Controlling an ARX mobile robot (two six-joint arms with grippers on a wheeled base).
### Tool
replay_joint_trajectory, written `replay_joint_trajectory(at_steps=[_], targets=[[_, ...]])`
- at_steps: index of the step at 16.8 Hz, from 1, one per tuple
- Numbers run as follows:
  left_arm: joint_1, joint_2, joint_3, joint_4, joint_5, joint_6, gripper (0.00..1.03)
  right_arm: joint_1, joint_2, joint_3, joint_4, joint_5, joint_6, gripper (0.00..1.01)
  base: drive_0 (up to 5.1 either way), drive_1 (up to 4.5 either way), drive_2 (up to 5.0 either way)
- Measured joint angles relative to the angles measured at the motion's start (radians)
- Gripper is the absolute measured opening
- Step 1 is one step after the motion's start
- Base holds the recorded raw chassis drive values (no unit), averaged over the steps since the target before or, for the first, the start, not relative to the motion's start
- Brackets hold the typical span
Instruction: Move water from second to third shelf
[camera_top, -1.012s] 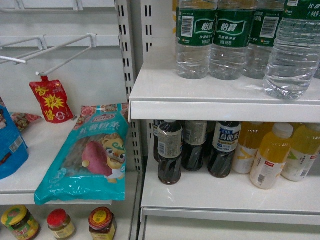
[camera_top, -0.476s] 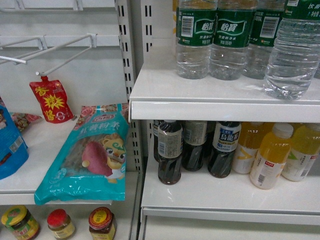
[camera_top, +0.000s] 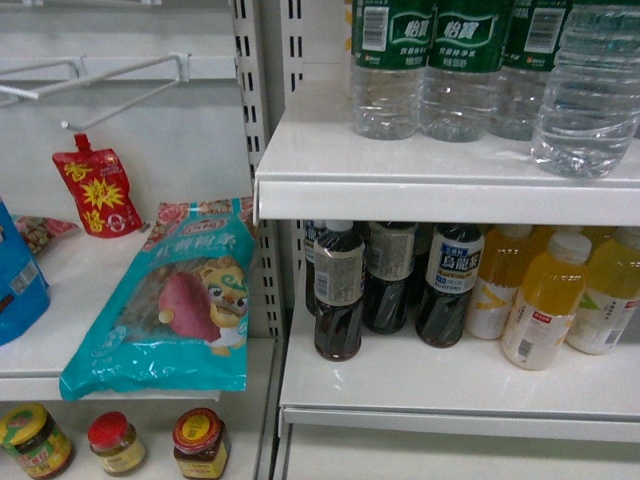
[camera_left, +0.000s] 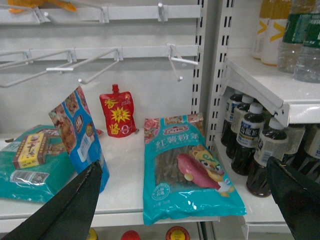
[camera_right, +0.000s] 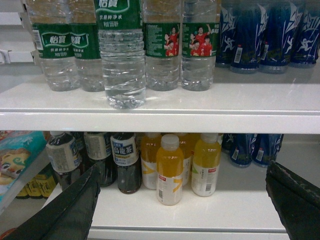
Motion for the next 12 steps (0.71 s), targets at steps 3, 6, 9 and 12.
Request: replay_joint_trajectory(at_steps=[3, 6, 9, 12], targets=[[0.000, 0.000, 0.000, -0.001, 0.000, 0.000, 0.98, 0.000, 0.000, 0.000, -0.003, 0.000, 0.000, 0.98, 0.0, 0.00, 0.0], [0.000, 0.000, 0.000, -0.001, 0.001, 0.000, 0.98, 0.000, 0.000, 0.000, -0.003, 0.000, 0.000, 0.98, 0.0, 0.00, 0.0], [0.000, 0.000, 0.000, -0.002, 0.001, 0.000, 0.98, 0.000, 0.000, 0.000, -0.003, 0.000, 0.000, 0.98, 0.0, 0.00, 0.0], [0.000, 0.000, 0.000, -0.003, 0.000, 0.000, 0.98, 0.000, 0.000, 0.000, -0.003, 0.000, -0.001, 0.98, 0.0, 0.00, 0.0]])
